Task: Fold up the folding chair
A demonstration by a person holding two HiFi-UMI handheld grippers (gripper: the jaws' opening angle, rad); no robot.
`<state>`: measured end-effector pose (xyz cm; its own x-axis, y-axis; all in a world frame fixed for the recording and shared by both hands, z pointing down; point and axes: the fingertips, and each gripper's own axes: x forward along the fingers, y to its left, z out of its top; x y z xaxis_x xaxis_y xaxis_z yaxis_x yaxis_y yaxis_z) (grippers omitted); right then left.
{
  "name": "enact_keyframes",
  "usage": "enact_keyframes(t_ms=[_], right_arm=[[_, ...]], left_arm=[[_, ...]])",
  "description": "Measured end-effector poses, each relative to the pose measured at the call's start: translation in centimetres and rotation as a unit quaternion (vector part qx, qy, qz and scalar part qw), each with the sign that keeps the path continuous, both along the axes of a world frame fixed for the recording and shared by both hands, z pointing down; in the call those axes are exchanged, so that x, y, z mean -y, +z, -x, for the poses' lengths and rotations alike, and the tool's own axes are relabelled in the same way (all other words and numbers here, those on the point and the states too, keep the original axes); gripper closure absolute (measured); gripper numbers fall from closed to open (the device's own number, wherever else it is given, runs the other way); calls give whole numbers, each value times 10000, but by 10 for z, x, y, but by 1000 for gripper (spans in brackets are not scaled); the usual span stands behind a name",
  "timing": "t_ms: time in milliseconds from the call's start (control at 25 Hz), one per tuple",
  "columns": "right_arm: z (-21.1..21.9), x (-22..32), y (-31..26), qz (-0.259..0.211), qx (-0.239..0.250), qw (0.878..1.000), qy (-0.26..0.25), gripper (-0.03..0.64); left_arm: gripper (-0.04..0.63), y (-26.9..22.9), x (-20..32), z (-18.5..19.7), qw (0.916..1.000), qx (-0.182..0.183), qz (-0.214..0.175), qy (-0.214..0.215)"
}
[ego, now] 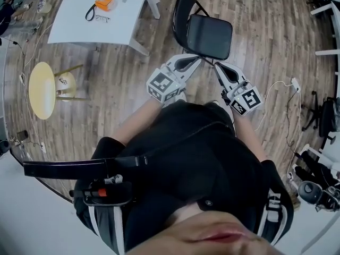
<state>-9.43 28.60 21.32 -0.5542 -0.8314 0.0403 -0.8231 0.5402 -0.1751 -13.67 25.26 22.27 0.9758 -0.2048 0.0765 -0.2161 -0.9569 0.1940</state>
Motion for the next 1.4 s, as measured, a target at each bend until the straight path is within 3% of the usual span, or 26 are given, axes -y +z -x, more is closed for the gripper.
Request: enact_keyframes(t_ms=[200, 320, 440, 680, 920, 1160, 1400], right_arm=[[-20, 22, 2, 8, 50, 9998, 185, 607], [-45, 39, 5, 18, 315, 9990, 328, 607], [-71, 58, 14, 3, 283, 9989, 379, 607], [-119, 110, 34, 26, 138, 9999, 20, 607], [-156, 158, 48, -3, 297, 9988, -386, 607], [-164, 184, 77, 48, 188, 9969, -764, 607], [-148, 205, 113, 239, 318, 9946, -956, 607]], left_arm=[[591, 6, 22, -10, 9999, 20, 115, 14], [591, 13, 35, -28, 9997, 55, 195, 102], [591, 21, 51, -49, 9995, 120, 259, 128], [591, 37, 96, -106, 9990, 293, 333, -14], [591, 54, 140, -150, 9964, 671, 367, -355], [591, 81, 171, -158, 9912, 1002, 427, -754], [591, 123, 202, -137, 9821, 1319, 668, -1166]])
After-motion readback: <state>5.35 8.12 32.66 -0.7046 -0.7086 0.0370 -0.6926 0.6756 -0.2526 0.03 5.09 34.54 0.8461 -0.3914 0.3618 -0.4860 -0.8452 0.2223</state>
